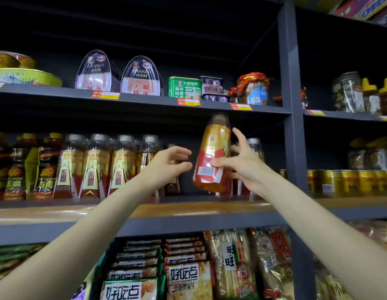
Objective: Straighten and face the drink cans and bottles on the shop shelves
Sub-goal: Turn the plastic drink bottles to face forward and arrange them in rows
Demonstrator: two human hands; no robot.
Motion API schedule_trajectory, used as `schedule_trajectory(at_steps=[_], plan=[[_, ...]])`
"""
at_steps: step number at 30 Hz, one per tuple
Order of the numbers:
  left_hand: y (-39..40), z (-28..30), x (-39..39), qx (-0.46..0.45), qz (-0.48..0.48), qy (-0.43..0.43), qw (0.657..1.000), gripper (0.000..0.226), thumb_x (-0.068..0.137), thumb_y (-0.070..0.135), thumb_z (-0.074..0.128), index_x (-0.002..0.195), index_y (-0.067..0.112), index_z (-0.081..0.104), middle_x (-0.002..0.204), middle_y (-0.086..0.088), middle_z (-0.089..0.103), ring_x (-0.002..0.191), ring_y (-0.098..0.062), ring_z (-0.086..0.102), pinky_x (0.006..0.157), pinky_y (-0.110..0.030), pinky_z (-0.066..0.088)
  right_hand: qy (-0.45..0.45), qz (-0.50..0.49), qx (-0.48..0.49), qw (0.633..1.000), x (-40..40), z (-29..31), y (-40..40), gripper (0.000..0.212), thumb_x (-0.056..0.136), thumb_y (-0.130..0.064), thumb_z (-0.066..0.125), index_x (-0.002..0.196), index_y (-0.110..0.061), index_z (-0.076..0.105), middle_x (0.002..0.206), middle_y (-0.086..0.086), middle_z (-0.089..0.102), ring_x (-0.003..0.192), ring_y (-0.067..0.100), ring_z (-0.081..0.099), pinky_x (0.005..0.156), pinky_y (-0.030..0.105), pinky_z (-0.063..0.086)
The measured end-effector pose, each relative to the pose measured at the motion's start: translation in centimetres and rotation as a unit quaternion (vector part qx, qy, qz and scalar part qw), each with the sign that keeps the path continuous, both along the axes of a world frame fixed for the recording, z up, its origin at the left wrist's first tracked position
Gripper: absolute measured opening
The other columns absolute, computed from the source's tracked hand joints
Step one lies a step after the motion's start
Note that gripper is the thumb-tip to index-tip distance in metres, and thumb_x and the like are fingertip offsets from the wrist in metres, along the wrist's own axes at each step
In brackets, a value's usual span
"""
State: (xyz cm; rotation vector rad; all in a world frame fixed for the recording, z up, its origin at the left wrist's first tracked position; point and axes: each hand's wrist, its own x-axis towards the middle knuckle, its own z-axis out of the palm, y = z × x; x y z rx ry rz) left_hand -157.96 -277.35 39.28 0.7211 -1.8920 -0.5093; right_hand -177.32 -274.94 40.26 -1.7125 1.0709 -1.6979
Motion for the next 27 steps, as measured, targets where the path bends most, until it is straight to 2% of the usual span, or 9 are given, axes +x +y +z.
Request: schedule_trajectory(at_steps=[2,4,7,10,14,16,18,25,27], plan=[[-1.0,-0.3,0.6,-0.083,0.083,-0.058,0.991,0.031,0.090,0.015,0.058,0.120,0.021,0.056,0.121,0.000,0.059,0.108,-0.014,0.057,0.088,-0.024,0.046,0.023,-0.068,-0.029,0.997,-0.3,-1.0,-0.7,0.106,0.074,-0.003,0.076,0.147,-0.042,0.010,0.121,-0.006,0.044,0.102,0.012,0.053,0.076,0.032,0.052],[-1.9,-1.0,1.0,-0.152,0.159,-0.110,0.969,0.033,0.090,0.014,0.055,0.123,0.019,0.054,0.123,0.001,0.057,0.105,-0.017,0.057,0.085,-0.023,0.043,0.094,-0.166,-0.063,0.980,-0.8,-1.8,-1.7,0.111,0.073,-0.007,0.078,0.148,-0.043,0.005,0.140,0.001,0.031,0.120,0.016,0.043,0.090,0.036,0.045],[-3.5,-1.7,1.3,-0.191,0.253,-0.187,0.930,0.038,0.091,0.019,0.052,0.129,0.018,0.048,0.131,-0.003,0.048,0.108,-0.022,0.051,0.091,-0.030,0.043,0.196,-0.251,-0.078,0.945,-1.0,-2.7,-2.5,0.112,0.076,-0.005,0.075,0.149,-0.037,-0.004,0.144,0.007,0.020,0.113,0.011,0.037,0.081,0.022,0.034],[-4.8,-2.2,1.2,-0.188,0.311,-0.225,0.904,0.041,0.092,0.025,0.049,0.132,0.020,0.046,0.138,-0.002,0.041,0.125,-0.026,0.037,0.102,-0.041,0.036,0.247,-0.294,-0.035,0.923,-1.3,-3.7,-3.9,0.117,0.077,-0.004,0.074,0.148,-0.036,-0.012,0.148,0.015,0.012,0.109,0.022,0.050,0.087,0.025,0.042],[-5.7,-3.1,0.8,-0.207,0.350,-0.246,0.880,0.040,0.093,0.030,0.046,0.133,0.023,0.045,0.143,0.001,0.036,0.133,-0.024,0.027,0.108,-0.042,0.025,0.292,-0.341,0.012,0.893,-1.7,-3.6,-5.3,0.125,0.075,-0.011,0.078,0.145,-0.037,-0.022,0.152,0.022,-0.002,0.111,0.032,0.054,0.089,0.033,0.045],[-5.7,-3.2,0.7,-0.207,0.356,-0.243,0.878,0.039,0.093,0.030,0.046,0.131,0.023,0.047,0.143,0.000,0.036,0.133,-0.025,0.027,0.108,-0.043,0.024,0.312,-0.357,0.033,0.880,-1.9,-3.1,-5.7,0.131,0.072,-0.016,0.081,0.143,-0.036,-0.027,0.152,0.023,-0.008,0.120,0.039,0.049,0.095,0.040,0.044],[-5.7,-3.1,0.7,-0.204,0.354,-0.239,0.881,0.038,0.092,0.030,0.047,0.129,0.022,0.049,0.142,-0.001,0.037,0.131,-0.027,0.029,0.107,-0.044,0.024,0.329,-0.366,0.049,0.869,-2.0,-2.8,-6.4,0.134,0.071,-0.020,0.082,0.141,-0.035,-0.031,0.153,0.025,-0.012,0.120,0.042,0.050,0.096,0.042,0.046],[-6.5,-0.7,2.7,-0.197,0.380,-0.239,0.871,0.051,0.091,0.029,0.052,0.139,0.018,0.038,0.150,-0.011,0.026,0.138,-0.036,0.018,0.110,-0.052,0.022,0.373,-0.368,0.056,0.850,-2.4,-2.4,-6.9,0.133,0.071,-0.029,0.082,0.143,-0.027,-0.030,0.155,0.022,-0.005,0.125,0.039,0.047,0.096,0.040,0.045],[-7.1,-0.2,3.5,-0.200,0.393,-0.230,0.868,0.054,0.091,0.032,0.052,0.141,0.020,0.035,0.151,-0.011,0.022,0.139,-0.036,0.015,0.110,-0.053,0.021,0.413,-0.407,0.043,0.813,-2.2,-2.2,-6.5,0.126,0.072,-0.040,0.078,0.147,-0.024,-0.023,0.155,0.020,0.000,0.128,0.038,0.042,0.094,0.040,0.046]])
